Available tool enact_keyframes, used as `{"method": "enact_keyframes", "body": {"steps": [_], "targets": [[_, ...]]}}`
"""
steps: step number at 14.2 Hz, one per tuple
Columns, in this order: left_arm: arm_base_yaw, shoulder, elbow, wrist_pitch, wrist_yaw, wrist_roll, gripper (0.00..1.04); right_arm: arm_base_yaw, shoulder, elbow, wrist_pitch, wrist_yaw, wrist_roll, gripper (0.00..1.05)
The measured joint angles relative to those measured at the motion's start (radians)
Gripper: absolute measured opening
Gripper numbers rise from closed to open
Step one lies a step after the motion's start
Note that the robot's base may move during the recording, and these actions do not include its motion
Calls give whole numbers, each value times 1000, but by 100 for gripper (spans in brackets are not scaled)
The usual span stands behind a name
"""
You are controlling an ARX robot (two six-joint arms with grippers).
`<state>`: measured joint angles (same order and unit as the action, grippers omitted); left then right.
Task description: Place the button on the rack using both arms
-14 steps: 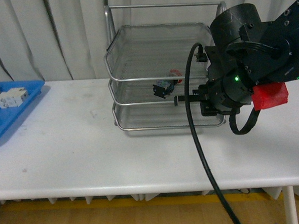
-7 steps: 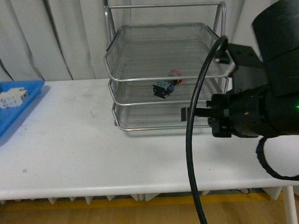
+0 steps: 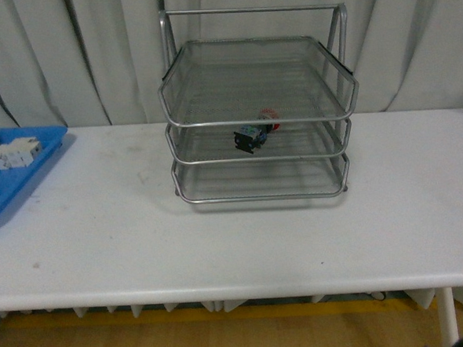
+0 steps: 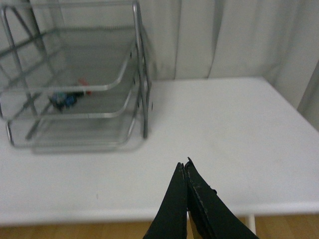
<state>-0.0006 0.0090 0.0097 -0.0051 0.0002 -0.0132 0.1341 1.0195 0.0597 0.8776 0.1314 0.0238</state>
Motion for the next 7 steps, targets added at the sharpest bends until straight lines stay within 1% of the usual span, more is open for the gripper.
{"method": "enact_keyframes", "body": {"steps": [1, 2, 3, 4, 7], "targets": [[0, 0, 0, 0, 0, 0, 98, -102, -180, -48, -196, -95, -9, 2], [0, 0, 0, 1, -1, 0, 98, -143, -341, -49, -290, -108, -11, 2], [0, 0, 0, 1, 0, 0, 98, -138, -509, -49, -384, -130, -17, 2], [0, 0, 0, 3, 0, 0, 98, -134, -585, -49, -443, -130, -18, 2], [0, 0, 0, 2, 0, 0, 98, -134, -690, -49, -545, -130, -18, 2]]}}
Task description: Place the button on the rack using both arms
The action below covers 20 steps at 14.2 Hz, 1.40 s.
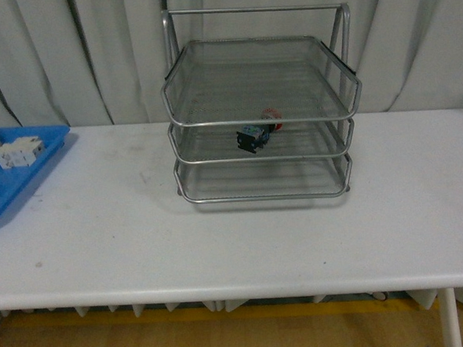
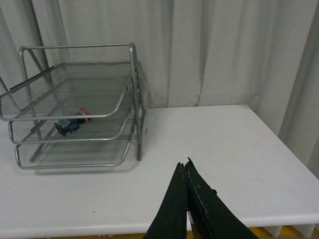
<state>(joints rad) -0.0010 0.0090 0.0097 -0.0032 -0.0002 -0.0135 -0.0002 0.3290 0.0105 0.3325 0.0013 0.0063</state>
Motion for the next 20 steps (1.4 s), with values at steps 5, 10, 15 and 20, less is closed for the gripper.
{"method": "enact_keyframes", "body": {"steps": [5, 10, 15, 20], "targets": [[0, 0, 0, 0, 0, 0, 98, 0, -112, 0, -112, 0, 0, 2], [0, 0, 0, 0, 0, 0, 98, 0, -325, 1, -344, -1, 0, 2], [0, 0, 0, 0, 0, 0, 98, 0, -325, 1, -336, -2, -1, 19], [0, 0, 0, 0, 0, 0, 98, 0, -325, 1, -336, -2, -1, 79]]}}
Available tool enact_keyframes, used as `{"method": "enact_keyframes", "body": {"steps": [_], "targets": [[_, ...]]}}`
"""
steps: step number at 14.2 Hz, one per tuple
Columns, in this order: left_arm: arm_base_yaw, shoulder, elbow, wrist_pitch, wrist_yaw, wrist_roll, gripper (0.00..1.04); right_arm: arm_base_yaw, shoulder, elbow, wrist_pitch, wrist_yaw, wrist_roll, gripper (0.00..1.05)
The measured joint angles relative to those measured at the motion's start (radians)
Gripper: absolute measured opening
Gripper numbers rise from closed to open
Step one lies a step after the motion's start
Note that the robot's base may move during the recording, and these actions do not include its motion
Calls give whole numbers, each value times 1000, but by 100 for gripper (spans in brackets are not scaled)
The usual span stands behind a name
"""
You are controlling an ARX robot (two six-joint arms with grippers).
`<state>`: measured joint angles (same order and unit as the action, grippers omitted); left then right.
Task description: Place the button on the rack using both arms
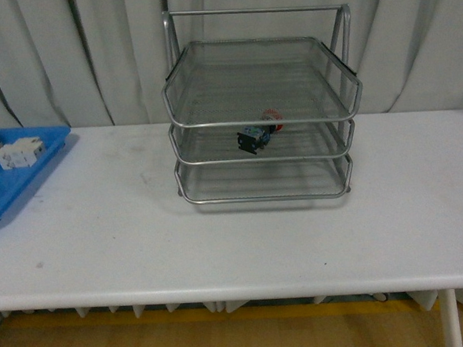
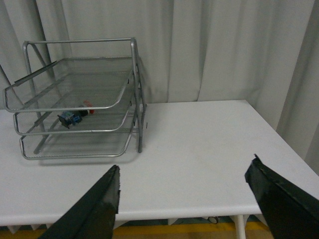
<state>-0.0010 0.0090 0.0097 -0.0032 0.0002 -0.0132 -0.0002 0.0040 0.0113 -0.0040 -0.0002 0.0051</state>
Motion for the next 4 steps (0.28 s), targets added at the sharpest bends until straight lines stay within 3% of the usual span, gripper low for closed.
{"method": "enact_keyframes", "body": {"steps": [1, 2, 4], "targets": [[0, 0, 0, 0, 0, 0, 98, 0, 0, 0, 0, 0, 0, 92], [0, 0, 0, 0, 0, 0, 98, 0, 0, 0, 0, 0, 0, 98], [0, 0, 0, 0, 0, 0, 98, 0, 0, 0, 0, 0, 0, 98]]}}
